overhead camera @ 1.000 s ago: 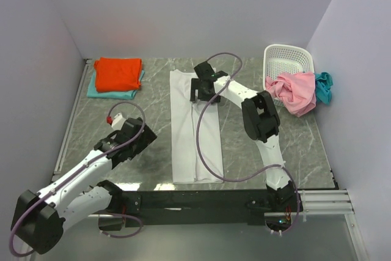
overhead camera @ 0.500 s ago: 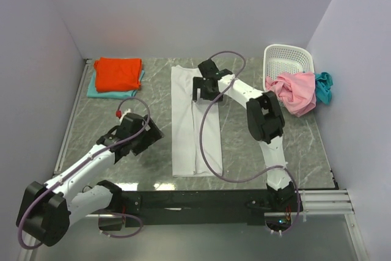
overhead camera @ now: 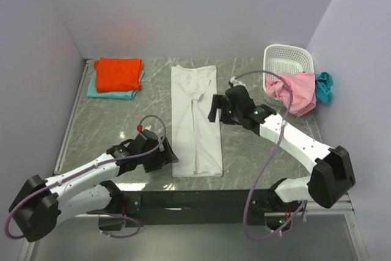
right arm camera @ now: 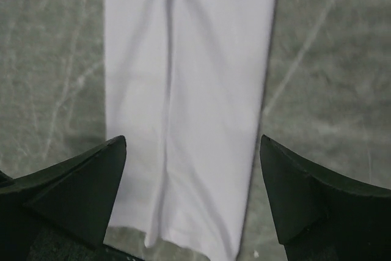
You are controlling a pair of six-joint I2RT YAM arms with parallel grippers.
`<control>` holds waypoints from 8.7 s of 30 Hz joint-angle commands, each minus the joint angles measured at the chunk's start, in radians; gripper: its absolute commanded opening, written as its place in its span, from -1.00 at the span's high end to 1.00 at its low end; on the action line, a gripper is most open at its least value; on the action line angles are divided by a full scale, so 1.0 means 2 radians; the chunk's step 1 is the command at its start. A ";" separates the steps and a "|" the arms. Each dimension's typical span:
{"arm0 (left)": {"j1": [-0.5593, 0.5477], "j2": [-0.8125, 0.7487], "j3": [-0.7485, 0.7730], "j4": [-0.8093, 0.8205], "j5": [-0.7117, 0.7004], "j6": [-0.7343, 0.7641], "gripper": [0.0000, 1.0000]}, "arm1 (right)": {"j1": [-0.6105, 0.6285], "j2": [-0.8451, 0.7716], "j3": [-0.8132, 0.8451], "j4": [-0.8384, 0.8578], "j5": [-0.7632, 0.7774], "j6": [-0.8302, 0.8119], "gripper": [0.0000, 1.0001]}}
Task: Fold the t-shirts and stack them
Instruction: Fold the tshirt
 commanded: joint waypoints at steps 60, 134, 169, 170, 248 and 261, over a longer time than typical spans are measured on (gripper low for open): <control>-0.067 0.001 -0.048 0.040 -0.013 -0.081 0.99 | 0.177 -0.132 -0.287 0.016 -0.062 0.159 1.00; 0.195 0.516 0.510 0.021 0.052 0.200 0.96 | -0.108 0.282 0.207 -0.005 -0.118 -0.033 1.00; 0.186 0.302 0.250 0.073 0.049 0.151 -0.99 | -0.087 0.090 -0.032 0.058 -0.177 0.006 -0.73; 0.186 0.297 0.238 0.079 0.055 0.149 -0.99 | -0.085 0.090 -0.038 0.060 -0.182 0.006 -0.74; 0.097 -0.068 0.067 -0.007 0.004 0.072 0.99 | 0.044 -0.143 -0.167 -0.059 -0.295 -0.013 1.00; 0.098 -0.027 0.158 0.023 -0.022 0.105 0.99 | 0.022 -0.191 -0.144 -0.077 -0.276 0.004 1.00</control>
